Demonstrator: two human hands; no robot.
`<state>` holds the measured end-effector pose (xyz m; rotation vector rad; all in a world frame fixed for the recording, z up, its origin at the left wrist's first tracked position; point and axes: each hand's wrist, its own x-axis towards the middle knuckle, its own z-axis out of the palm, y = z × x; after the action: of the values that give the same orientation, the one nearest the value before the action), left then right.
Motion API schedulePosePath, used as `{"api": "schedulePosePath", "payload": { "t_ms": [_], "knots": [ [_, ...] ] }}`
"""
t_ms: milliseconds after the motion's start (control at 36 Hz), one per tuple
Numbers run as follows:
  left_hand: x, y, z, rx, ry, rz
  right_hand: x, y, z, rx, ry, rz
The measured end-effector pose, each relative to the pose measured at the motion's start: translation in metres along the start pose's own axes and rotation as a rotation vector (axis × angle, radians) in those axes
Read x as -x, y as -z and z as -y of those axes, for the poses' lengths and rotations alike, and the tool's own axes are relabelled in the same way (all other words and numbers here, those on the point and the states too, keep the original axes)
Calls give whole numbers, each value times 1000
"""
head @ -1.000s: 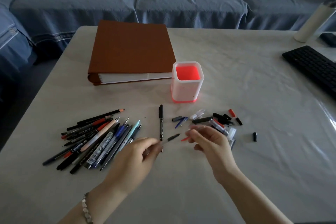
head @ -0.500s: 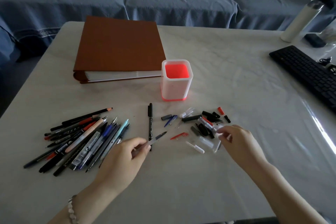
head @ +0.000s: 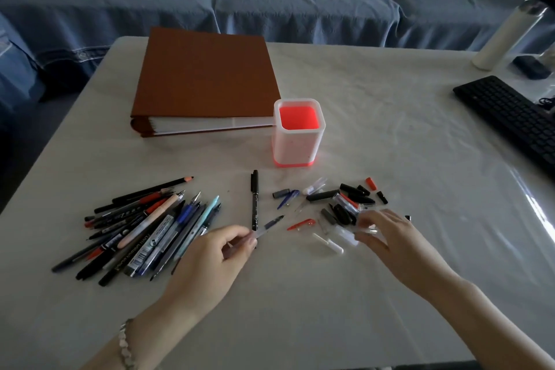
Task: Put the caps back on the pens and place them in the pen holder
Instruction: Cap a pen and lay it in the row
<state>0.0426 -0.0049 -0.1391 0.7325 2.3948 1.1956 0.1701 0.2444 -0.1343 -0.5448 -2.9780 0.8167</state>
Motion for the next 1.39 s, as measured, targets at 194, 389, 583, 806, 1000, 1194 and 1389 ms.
{"api": "schedulePosePath", "payload": {
  "t_ms": [194,389,583,806,1000,1194,1389],
  "knots": [
    [5,4,-11,113,-45,7,-6,1,62,-549,24,-25],
    [7,10,-12,127,-135,2,-11,-2,74,-596,17,-28],
    [8,12,-17,64,-220,10,-8,-5,77,-657,4,14],
    [8,14,-17,-98,-342,60,-6,-4,77,-615,13,166],
    [8,13,-17,-154,-378,90,-1,-16,77,-463,142,83],
    [7,10,-14,-23,-226,154,0,-23,75,-457,247,66],
    [-4,8,-16,-11,-126,198,-5,-22,66,-431,180,50]
  ]
}}
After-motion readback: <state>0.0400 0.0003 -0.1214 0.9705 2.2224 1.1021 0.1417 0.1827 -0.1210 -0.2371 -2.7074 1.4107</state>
